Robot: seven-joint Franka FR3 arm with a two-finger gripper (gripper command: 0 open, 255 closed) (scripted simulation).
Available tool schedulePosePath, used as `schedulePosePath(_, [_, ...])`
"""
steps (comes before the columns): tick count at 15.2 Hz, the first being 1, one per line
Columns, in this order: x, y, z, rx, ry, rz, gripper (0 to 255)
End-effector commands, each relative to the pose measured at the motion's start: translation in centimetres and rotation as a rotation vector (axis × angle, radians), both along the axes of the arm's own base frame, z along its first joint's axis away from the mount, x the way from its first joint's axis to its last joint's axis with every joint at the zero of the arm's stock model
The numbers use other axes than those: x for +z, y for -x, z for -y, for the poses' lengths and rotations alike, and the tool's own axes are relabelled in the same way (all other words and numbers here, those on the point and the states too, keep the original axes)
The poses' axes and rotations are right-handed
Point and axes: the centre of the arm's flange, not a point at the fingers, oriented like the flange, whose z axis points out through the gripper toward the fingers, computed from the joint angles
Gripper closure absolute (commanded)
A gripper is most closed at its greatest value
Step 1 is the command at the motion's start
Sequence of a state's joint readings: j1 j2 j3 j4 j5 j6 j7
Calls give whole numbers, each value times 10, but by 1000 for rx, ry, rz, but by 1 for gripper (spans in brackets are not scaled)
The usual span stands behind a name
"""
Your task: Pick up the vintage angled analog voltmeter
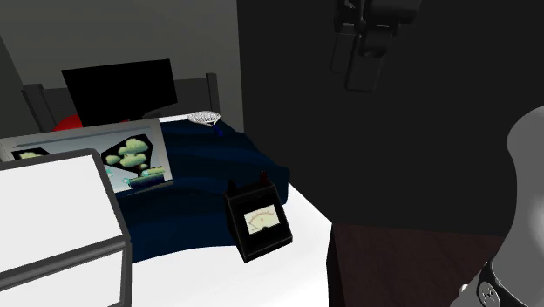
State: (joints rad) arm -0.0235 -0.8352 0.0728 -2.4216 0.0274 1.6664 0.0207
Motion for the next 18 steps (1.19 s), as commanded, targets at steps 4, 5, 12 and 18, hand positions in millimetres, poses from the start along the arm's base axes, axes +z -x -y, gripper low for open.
schedulePosePath(4, [-23, -8, 33, 15, -6, -4, 0])
schedulePosePath(5, [-30, -11, 43, 19, -8, -6, 0])
schedulePosePath(12, [-85, -31, 118, 54, -21, -16, 0])
schedulePosePath(18, [-132, -50, 181, 83, -33, -24, 0])
